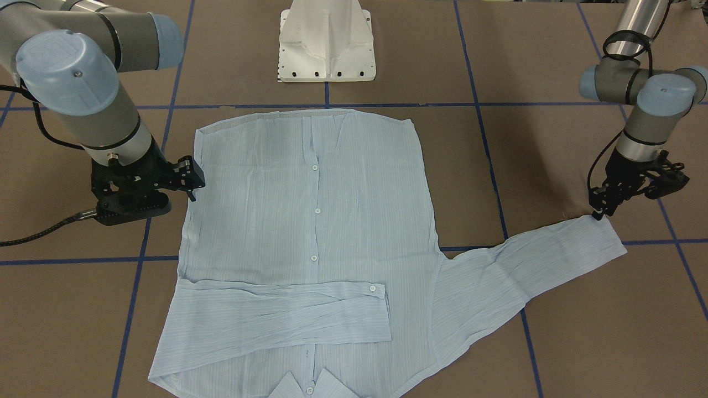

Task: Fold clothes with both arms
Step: 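Grasp and lift the other cuff with the left gripper while the right arm withdraws, then carry the sleeve with the left gripper across the chest toward the folded sleeve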

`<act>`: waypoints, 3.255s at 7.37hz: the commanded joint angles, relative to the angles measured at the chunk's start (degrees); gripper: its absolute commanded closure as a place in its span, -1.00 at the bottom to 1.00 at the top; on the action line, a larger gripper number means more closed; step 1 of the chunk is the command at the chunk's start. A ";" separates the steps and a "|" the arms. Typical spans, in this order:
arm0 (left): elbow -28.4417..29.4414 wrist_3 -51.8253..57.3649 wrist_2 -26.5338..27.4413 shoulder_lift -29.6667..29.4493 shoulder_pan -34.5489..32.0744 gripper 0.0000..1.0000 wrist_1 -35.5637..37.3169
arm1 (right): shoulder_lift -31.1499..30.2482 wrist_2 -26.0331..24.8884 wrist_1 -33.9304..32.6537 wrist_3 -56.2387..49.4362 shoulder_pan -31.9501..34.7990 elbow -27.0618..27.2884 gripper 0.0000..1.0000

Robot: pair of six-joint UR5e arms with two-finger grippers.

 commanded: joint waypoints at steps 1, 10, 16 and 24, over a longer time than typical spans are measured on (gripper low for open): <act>-0.02 -0.09 -0.18 -0.37 0.00 0.88 0.15 | -0.02 0.00 0.00 0.00 0.00 0.06 -1.00; -14.17 1.58 -5.45 -11.49 -4.30 1.00 25.32 | -5.21 1.40 -0.44 -0.70 0.78 4.37 -1.00; -7.71 -3.13 -5.71 -45.24 -3.69 1.00 54.21 | -15.13 3.51 -0.26 -11.74 7.71 7.09 -1.00; 7.53 -28.83 -10.02 -60.41 8.16 1.00 43.05 | -16.90 5.10 -0.09 -12.83 9.49 6.74 -1.00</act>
